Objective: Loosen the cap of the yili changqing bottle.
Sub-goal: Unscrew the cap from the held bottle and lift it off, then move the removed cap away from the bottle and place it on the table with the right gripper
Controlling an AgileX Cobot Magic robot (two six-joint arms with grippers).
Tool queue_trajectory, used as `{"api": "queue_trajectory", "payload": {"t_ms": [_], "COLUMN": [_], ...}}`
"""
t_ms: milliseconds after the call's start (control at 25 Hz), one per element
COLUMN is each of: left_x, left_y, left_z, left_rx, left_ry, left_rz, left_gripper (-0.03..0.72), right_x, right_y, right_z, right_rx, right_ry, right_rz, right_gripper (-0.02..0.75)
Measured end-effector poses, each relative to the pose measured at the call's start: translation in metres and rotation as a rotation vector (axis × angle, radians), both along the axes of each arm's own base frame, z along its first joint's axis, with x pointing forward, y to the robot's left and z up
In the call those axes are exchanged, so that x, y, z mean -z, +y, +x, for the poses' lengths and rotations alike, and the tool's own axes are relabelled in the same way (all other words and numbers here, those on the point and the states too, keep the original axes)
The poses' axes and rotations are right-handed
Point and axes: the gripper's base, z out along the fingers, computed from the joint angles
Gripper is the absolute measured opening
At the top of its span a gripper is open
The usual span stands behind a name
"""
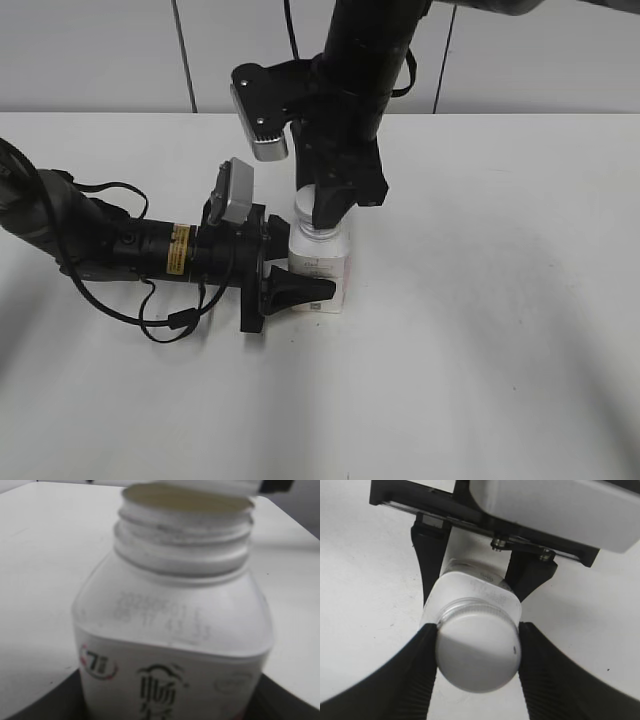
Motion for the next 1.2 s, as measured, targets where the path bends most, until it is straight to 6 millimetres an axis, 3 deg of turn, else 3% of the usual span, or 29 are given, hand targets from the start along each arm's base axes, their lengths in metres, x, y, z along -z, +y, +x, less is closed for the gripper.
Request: {"api": "queue_trajectory", "payload": {"t_ms": [480,800,1000,1200], "left_x": [0.000,0.000,0.000,0.000], "left_y": [0.000,0.000,0.000,0.000], "left_z": [0.000,0.000,0.000,0.000], "left_rx": [0.003,0.005,0.005,0.005], "left_ry": [0.000,0.000,0.000,0.000], "left_rz": [0.001,0.001,0.001,0.001], "left_gripper": [0.409,0.409,0.409,0.409], "right_x": [-0.018,-0.030,-0.030,-0.029], "right_y": [0.001,-0.014,-0.040,-0.098], "right_z": [0.003,0.009,0.027,0.057], "right_rx": [0.116,0.481,0.787,1.155], "right_ry": [-0.021,-0.048,0.007,0.134], "right_rz": [0.029,-0.041,-0.024,0.049], "right_gripper": [0.390,0.390,0.390,0.390]}}
